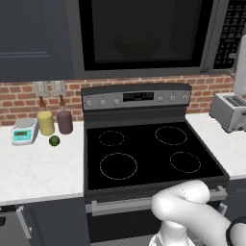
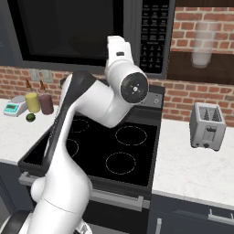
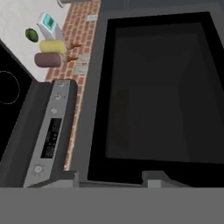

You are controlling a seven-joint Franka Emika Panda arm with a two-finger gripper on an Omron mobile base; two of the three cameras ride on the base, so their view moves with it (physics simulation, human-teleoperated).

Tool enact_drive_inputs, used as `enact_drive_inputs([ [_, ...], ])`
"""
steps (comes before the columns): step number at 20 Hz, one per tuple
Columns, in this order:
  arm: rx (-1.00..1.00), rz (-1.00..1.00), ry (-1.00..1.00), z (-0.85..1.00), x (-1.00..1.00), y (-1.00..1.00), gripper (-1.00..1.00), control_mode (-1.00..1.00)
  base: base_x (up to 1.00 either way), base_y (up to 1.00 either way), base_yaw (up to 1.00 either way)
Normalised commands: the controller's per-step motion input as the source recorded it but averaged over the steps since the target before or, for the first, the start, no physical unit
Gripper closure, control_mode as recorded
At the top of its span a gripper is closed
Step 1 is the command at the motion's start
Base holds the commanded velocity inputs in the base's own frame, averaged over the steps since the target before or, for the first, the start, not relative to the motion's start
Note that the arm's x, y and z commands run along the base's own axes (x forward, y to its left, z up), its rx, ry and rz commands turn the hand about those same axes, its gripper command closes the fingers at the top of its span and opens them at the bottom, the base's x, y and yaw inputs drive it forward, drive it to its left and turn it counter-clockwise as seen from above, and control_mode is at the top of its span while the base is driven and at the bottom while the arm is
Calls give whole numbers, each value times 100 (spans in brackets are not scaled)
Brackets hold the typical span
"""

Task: Pick the lemon wedge from the sink and place it in the bowl. Then pick the bowl and place it in the microwave. Then close the microwave door and press the start button.

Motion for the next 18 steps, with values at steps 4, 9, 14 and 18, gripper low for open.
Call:
enact_drive_inputs([
  [4, 5, 0, -11, -2, 6, -25, 100, -100, 0, 0, 0],
  [9, 6, 0, -17, -4, -4, -56, 100, -100, 0, 0, 0],
  [14, 0, -1, -12, -25, 14, -10, 100, -100, 0, 0, 0],
  [18, 0, -3, -9, -24, 36, 0, 100, -100, 0, 0, 0],
])
